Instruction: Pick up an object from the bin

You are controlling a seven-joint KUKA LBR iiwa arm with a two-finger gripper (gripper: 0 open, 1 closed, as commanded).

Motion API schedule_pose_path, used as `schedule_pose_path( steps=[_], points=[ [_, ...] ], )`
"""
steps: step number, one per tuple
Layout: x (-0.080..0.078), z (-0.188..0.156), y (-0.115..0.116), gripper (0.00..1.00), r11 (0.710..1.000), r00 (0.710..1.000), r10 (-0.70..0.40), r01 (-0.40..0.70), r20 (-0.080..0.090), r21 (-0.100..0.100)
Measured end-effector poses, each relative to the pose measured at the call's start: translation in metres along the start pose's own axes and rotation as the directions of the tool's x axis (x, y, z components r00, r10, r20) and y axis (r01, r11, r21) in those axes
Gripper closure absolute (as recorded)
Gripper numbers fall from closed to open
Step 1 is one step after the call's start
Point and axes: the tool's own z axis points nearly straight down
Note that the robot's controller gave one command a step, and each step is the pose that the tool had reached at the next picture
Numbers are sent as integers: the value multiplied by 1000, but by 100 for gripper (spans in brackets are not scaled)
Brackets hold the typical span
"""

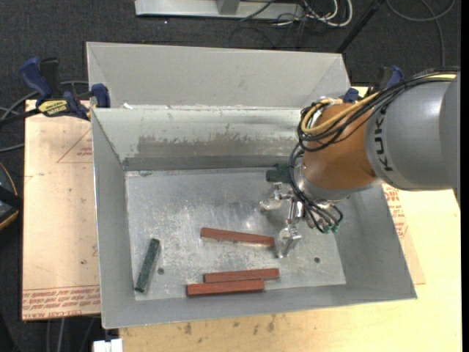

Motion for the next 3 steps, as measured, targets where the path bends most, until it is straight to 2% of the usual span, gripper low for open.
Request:
schedule_pose_path(
  steps=[1, 2, 3],
  points=[
    [0, 0, 0, 0, 1000, 1000, 0, 0, 0, 0],
    [-23, -6, 72, 100, 979, 979, 203, -203, 1, -3],
    [-23, -6, 73, 100, 979, 979, 203, -203, 1, -3]
  ],
)
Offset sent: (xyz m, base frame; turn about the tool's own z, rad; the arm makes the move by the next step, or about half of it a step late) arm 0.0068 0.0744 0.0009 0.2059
